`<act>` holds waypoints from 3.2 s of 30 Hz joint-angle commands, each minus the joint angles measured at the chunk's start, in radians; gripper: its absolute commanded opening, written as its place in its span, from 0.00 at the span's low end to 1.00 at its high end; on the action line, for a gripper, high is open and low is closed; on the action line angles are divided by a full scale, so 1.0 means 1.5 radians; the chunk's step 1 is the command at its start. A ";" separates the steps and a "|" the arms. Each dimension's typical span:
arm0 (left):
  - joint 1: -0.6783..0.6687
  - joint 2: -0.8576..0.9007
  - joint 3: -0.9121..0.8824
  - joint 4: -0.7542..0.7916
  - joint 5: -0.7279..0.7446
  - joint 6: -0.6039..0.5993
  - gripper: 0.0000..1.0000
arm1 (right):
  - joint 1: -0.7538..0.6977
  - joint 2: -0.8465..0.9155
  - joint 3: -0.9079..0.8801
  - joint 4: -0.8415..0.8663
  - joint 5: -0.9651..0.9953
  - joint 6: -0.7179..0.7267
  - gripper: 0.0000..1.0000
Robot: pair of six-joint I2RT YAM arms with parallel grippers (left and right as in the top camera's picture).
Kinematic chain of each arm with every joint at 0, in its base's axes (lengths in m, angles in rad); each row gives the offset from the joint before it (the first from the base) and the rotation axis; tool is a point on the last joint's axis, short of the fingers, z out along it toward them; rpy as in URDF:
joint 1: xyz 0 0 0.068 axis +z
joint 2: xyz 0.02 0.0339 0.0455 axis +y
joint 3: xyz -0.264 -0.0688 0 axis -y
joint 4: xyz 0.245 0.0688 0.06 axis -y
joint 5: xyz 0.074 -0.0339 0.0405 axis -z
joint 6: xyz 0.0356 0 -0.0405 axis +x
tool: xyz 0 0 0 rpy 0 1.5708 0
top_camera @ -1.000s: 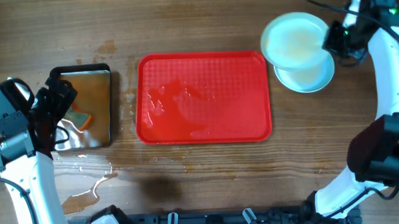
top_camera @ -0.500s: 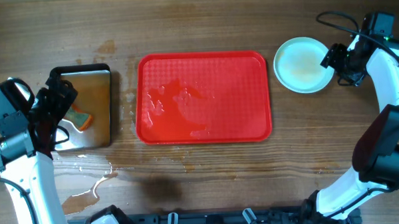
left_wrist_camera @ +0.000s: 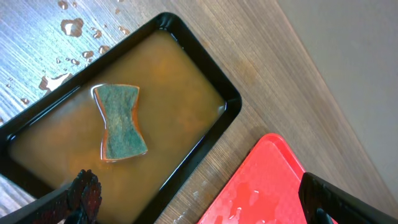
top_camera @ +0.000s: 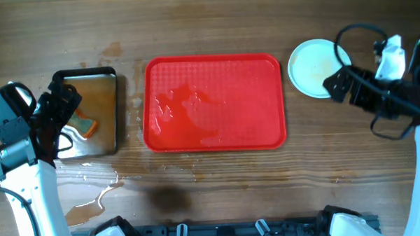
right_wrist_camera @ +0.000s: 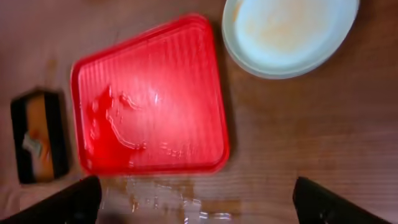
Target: Clean dirty plates on tray and stack at the side
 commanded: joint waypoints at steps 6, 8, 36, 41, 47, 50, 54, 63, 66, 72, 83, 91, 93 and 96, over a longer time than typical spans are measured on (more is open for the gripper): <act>0.001 0.001 0.005 0.002 0.008 0.003 1.00 | 0.010 -0.008 0.003 -0.030 -0.014 0.293 1.00; 0.001 0.001 0.005 0.002 0.008 0.003 1.00 | 0.010 -0.008 0.003 -0.027 -0.014 0.372 1.00; 0.001 0.001 0.005 0.002 0.008 0.003 1.00 | 0.195 -0.566 -0.729 0.764 0.010 0.175 1.00; 0.001 0.001 0.005 0.002 0.008 0.003 1.00 | 0.195 -0.692 -0.914 0.965 0.001 0.190 1.00; 0.001 0.001 0.005 0.002 0.008 0.003 1.00 | 0.195 -0.799 -0.978 0.982 0.057 0.189 1.00; 0.001 0.001 0.005 0.002 0.008 0.003 1.00 | 0.195 -0.842 -0.978 0.975 0.114 0.189 1.00; 0.001 0.001 0.005 0.002 0.008 0.003 1.00 | 0.196 -0.841 -0.978 0.964 0.180 0.133 1.00; 0.001 0.001 0.005 0.002 0.008 0.003 1.00 | 0.195 -0.842 -0.978 0.906 0.276 -0.025 1.00; 0.001 0.001 0.005 0.002 0.008 0.003 1.00 | 0.195 -0.842 -0.978 0.906 0.275 -0.018 1.00; 0.001 0.001 0.005 0.002 0.008 0.003 1.00 | 0.195 -0.841 -0.978 0.905 0.268 -0.042 1.00; 0.001 0.001 0.005 0.002 0.008 0.003 1.00 | 0.195 -0.841 -0.978 0.905 0.268 -0.042 1.00; 0.001 0.001 0.005 0.002 0.008 0.003 1.00 | 0.195 -0.841 -0.978 0.905 0.268 -0.042 1.00; 0.001 0.001 0.005 0.002 0.008 0.003 1.00 | 0.195 -0.841 -0.978 0.905 0.268 -0.042 1.00; 0.001 0.001 0.005 -0.010 0.008 0.004 1.00 | 0.195 -0.841 -0.978 0.905 0.268 -0.042 1.00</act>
